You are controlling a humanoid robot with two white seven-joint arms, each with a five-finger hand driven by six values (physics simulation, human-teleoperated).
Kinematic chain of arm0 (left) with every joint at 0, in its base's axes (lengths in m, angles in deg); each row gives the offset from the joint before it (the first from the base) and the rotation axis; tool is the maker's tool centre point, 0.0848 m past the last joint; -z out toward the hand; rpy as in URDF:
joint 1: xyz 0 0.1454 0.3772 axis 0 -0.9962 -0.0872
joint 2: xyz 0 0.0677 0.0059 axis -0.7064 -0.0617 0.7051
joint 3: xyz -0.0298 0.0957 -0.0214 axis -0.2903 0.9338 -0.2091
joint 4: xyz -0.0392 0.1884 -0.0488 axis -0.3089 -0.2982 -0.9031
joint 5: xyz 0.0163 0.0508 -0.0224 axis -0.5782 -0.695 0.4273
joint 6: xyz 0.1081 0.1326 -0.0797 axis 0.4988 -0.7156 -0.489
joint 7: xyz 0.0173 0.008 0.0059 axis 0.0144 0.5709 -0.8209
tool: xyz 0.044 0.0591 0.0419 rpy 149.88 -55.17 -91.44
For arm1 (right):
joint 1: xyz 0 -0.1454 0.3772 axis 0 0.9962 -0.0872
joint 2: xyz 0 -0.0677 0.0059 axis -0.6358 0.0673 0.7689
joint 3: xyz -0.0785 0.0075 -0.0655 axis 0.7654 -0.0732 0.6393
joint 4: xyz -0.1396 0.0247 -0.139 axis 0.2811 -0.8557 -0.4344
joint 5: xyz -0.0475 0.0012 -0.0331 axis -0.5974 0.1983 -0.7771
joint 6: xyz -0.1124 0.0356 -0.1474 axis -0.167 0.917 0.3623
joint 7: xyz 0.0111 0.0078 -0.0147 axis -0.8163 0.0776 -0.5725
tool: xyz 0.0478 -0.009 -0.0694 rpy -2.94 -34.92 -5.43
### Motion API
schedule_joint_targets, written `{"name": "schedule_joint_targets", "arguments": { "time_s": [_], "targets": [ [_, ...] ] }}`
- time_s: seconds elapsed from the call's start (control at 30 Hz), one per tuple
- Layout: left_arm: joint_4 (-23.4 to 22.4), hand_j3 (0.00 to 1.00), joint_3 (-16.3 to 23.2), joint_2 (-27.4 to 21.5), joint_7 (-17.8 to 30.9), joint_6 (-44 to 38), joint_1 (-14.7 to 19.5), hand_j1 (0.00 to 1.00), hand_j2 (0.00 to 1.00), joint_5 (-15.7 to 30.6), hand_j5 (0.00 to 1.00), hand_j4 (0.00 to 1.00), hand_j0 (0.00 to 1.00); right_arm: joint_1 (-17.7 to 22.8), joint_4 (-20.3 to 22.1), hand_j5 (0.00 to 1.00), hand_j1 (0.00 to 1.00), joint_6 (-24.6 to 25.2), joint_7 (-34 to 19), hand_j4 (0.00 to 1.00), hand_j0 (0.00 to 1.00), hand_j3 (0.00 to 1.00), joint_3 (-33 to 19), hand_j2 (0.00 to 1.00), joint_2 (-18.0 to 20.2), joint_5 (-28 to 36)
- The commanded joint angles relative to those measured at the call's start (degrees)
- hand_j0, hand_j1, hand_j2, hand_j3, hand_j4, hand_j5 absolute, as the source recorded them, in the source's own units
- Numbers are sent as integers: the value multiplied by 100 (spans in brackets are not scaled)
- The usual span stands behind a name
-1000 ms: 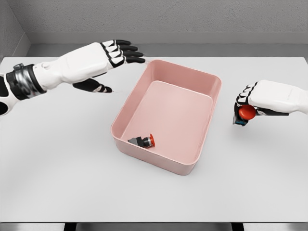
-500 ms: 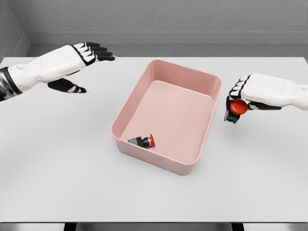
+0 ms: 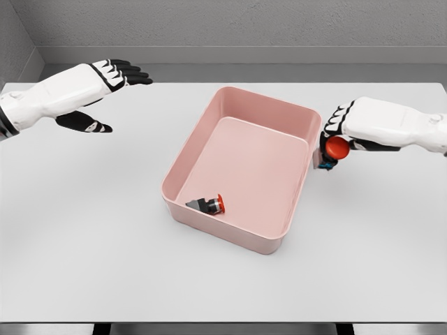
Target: Put the industrial switch in the basket with both arms
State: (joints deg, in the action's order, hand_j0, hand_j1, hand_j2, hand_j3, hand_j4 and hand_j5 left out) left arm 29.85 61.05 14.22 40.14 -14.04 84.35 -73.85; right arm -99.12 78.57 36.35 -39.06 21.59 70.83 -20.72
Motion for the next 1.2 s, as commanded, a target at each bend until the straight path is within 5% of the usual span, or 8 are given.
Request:
{"name": "schedule_joint_targets", "arguments": {
  "time_s": [0.0, 0.27, 0.47, 0.5, 0.53, 0.67, 0.87, 1.17],
  "targets": [
    [2, 100, -10, -72, -3, -6, 0, 100, 100, 55, 100, 100, 100, 0, 10, 42, 42, 6, -4, 42, 42, 42, 6, 42, -112, 35],
    [-7, 100, -159, -160, -3, -6, -97, 100, 100, 64, 100, 100, 100, -167, 37, 42, 42, 6, -56, 42, 42, 42, 32, 42, -472, 27],
    [2, 100, -203, -204, -3, -6, -158, 100, 100, 134, 100, 100, 100, -527, 37, 46, 46, 6, -636, 46, 46, 46, 76, 46, -1580, 150],
    [2, 100, -203, -204, -3, -6, -158, 100, 100, 134, 100, 100, 100, -536, 28, 64, 64, 6, -689, 64, 64, 64, 68, 64, -1703, 141],
    [2, 100, -203, -204, -3, -6, -158, 100, 100, 134, 100, 100, 100, -527, 28, 100, 100, 6, -689, 100, 100, 100, 50, 100, -1738, 123],
    [10, 100, -203, -204, -3, -6, -158, 100, 100, 134, 100, 100, 100, -501, -7, 100, 100, 6, -689, 100, 100, 100, 32, 100, -1747, 106],
    [-42, 100, -195, -204, 15, -6, -237, 100, 100, 90, 100, 100, 100, -501, -174, 100, 100, 6, -689, 100, 100, 100, -11, 100, -1563, 123],
    [-113, 100, -203, -213, 41, -6, -316, 100, 100, 37, 100, 100, 100, 290, -209, 100, 100, 6, -197, 100, 100, 100, -715, 100, 160, 422]
  ]
}}
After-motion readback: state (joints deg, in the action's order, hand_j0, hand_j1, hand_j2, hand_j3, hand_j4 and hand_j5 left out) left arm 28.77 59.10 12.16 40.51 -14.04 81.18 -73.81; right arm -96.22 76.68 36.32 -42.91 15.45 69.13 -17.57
